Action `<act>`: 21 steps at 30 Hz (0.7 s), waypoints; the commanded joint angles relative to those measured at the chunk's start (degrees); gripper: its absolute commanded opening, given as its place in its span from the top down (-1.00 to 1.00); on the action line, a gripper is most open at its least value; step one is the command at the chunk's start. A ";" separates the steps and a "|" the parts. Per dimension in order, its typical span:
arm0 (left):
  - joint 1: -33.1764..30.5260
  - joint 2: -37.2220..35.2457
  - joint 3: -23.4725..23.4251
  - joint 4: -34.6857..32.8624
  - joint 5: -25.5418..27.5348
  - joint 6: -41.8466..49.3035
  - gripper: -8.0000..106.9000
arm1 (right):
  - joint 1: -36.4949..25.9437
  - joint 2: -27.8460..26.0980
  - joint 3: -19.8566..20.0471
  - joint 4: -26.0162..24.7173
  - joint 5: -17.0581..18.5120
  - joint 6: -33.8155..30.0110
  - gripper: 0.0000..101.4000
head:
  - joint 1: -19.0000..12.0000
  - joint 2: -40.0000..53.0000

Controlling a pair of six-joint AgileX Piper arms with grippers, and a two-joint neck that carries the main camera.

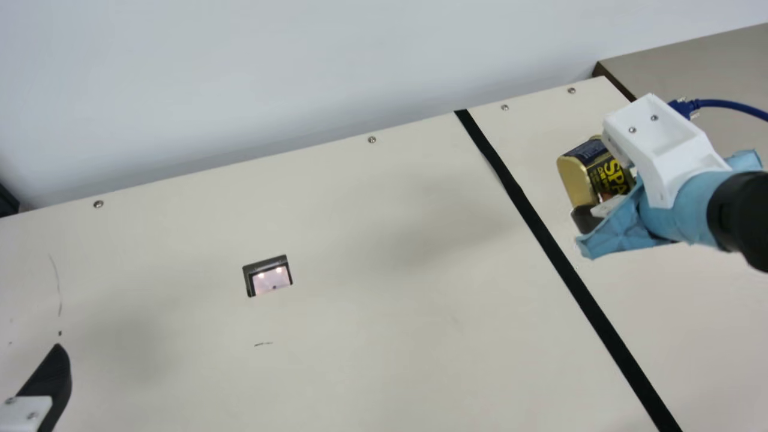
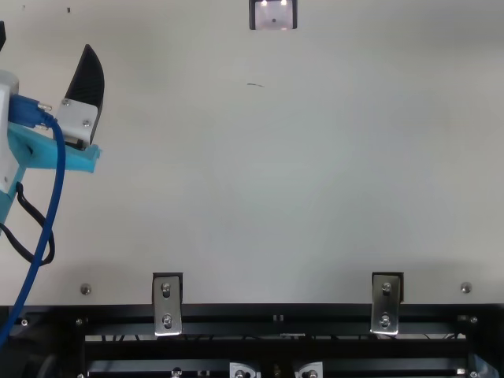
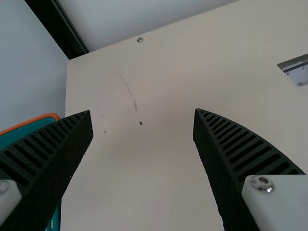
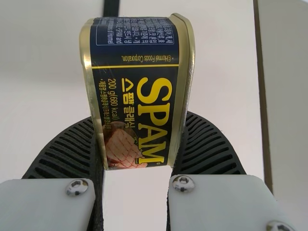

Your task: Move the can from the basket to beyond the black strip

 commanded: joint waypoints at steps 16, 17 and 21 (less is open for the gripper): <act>0.00 0.00 0.00 0.00 0.00 0.00 -0.71 | -7.32 9.48 -1.95 -0.68 -1.36 -8.68 1.00 | 0.29 1.22; 0.00 0.00 0.00 0.00 0.00 0.00 -0.71 | -7.20 10.04 -2.17 -0.78 -1.54 -8.45 1.00 | 0.31 1.38; 0.00 0.00 0.00 0.00 0.00 0.00 -0.71 | -6.40 12.36 -3.06 -1.63 -2.03 -6.75 1.00 | 0.38 2.02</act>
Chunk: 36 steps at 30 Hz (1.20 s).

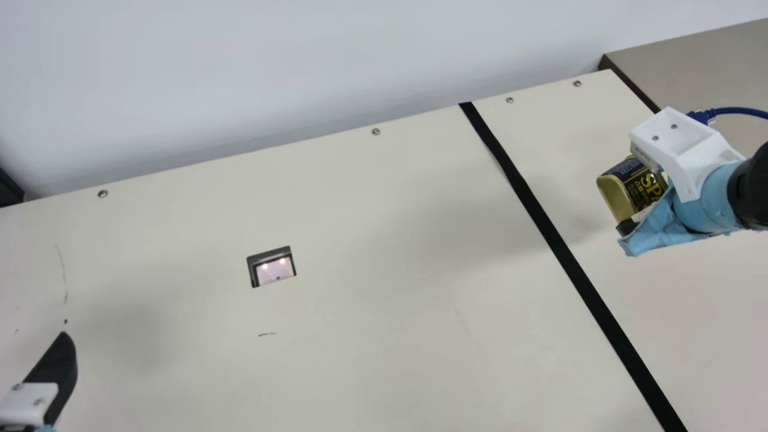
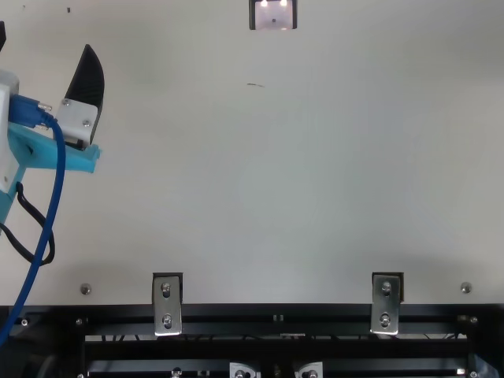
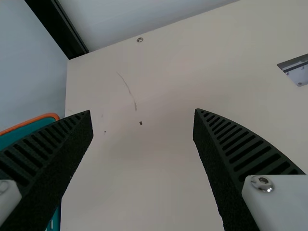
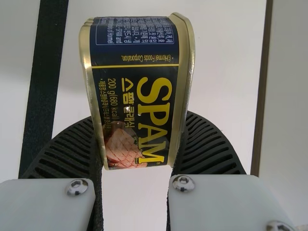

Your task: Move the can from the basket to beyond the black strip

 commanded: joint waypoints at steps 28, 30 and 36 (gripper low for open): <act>0.00 0.00 0.00 0.00 0.00 0.00 -0.71 | 2.16 7.39 -4.03 3.16 -0.77 6.62 -1.00 | -0.47 2.73; 0.00 0.00 0.00 0.00 0.00 0.00 -0.71 | 2.66 6.74 -5.07 5.44 0.03 5.99 -1.00 | -0.57 2.87; 0.00 0.00 0.00 0.00 0.00 0.00 -0.71 | 4.97 4.77 -8.72 13.12 2.59 4.88 -1.00 | -0.74 3.42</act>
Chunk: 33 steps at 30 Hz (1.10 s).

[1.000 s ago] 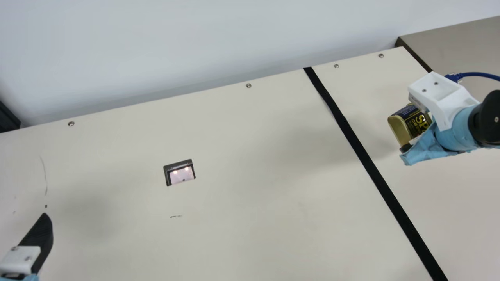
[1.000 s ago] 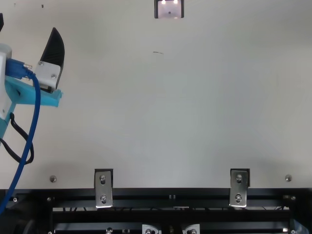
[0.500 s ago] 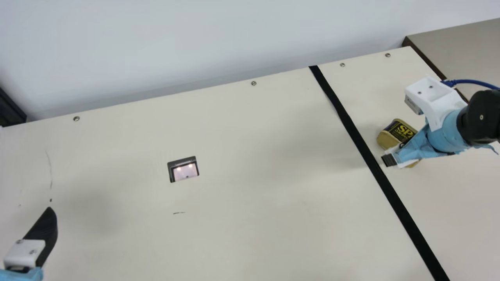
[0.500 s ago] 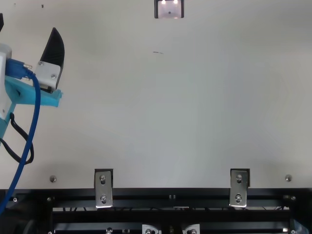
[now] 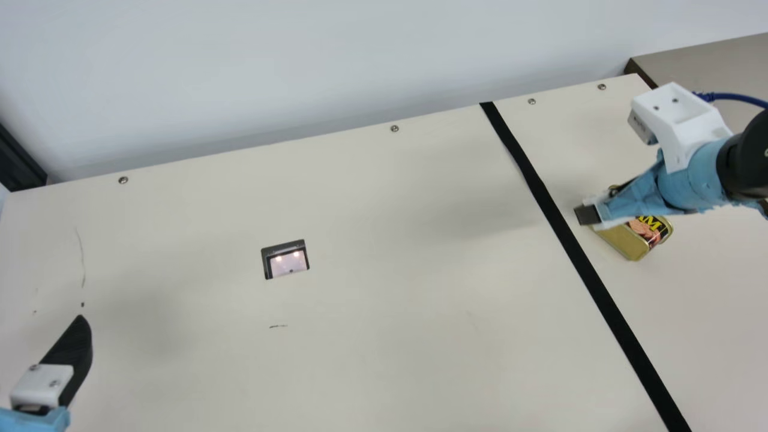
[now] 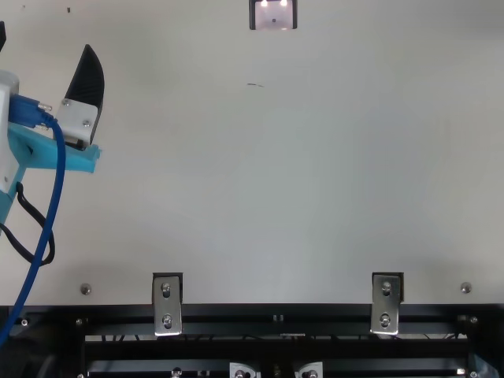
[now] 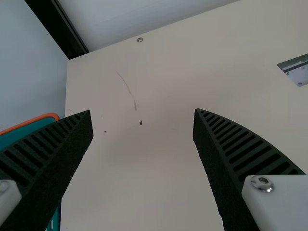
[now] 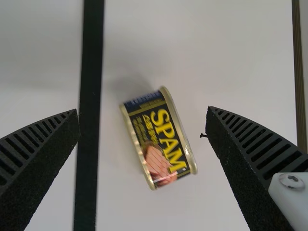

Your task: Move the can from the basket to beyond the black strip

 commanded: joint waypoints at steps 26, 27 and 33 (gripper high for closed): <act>0.00 0.00 0.00 0.00 0.00 0.00 -0.71 | 20.30 -3.96 -3.92 22.30 -6.79 2.71 -1.00 | 1.79 23.19; 0.00 0.00 0.00 0.00 0.00 0.00 -0.71 | 21.02 -3.95 -3.80 22.36 -7.27 3.07 -1.00 | 2.12 23.77; 0.00 0.00 0.00 0.00 0.00 0.00 -0.71 | 24.23 -3.87 -2.70 22.31 -10.11 5.20 -1.00 | 5.50 25.34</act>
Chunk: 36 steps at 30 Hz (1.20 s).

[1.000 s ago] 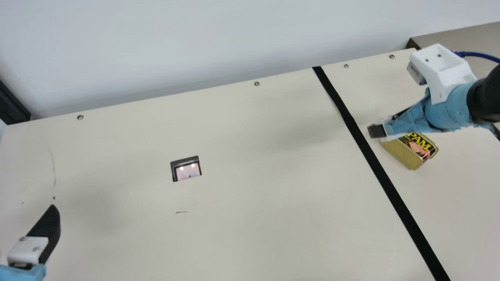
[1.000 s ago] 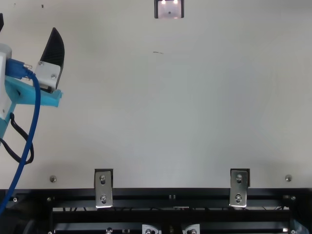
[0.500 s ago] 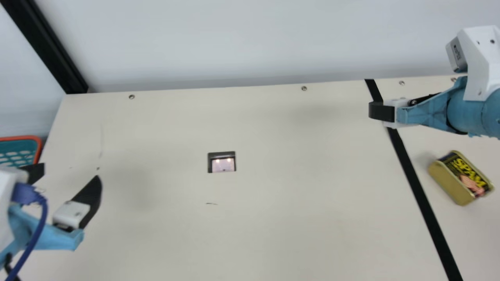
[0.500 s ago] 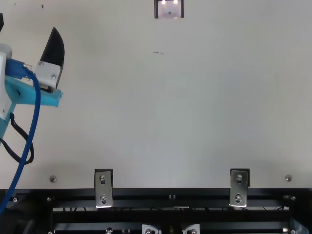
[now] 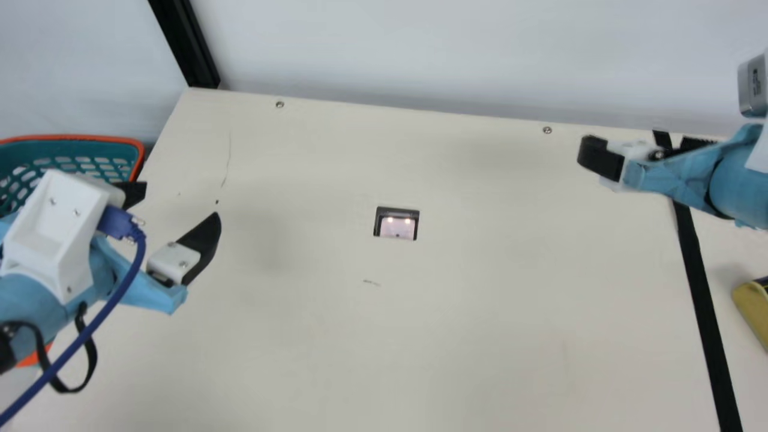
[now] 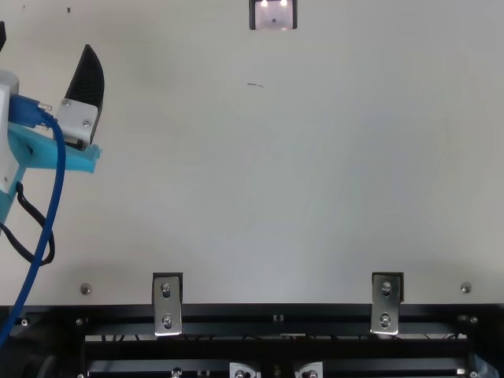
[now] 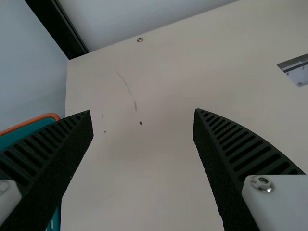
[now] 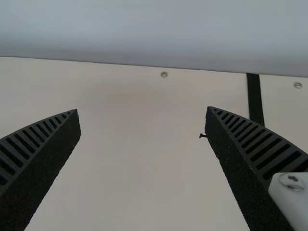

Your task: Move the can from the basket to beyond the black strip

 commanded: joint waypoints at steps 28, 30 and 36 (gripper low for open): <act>0.00 0.00 0.00 0.00 0.00 0.00 -0.71 | 11.08 -11.95 17.86 -10.75 -21.30 10.03 -1.00 | 3.81 1.38; 0.00 0.00 0.00 0.00 0.00 0.00 -0.71 | 11.45 -14.25 20.43 -11.73 -22.60 11.00 -1.00 | 3.81 1.38; 0.00 0.00 0.00 0.00 0.00 0.00 -0.71 | 12.23 -21.46 27.00 -13.92 -24.76 13.32 -1.00 | 3.81 1.38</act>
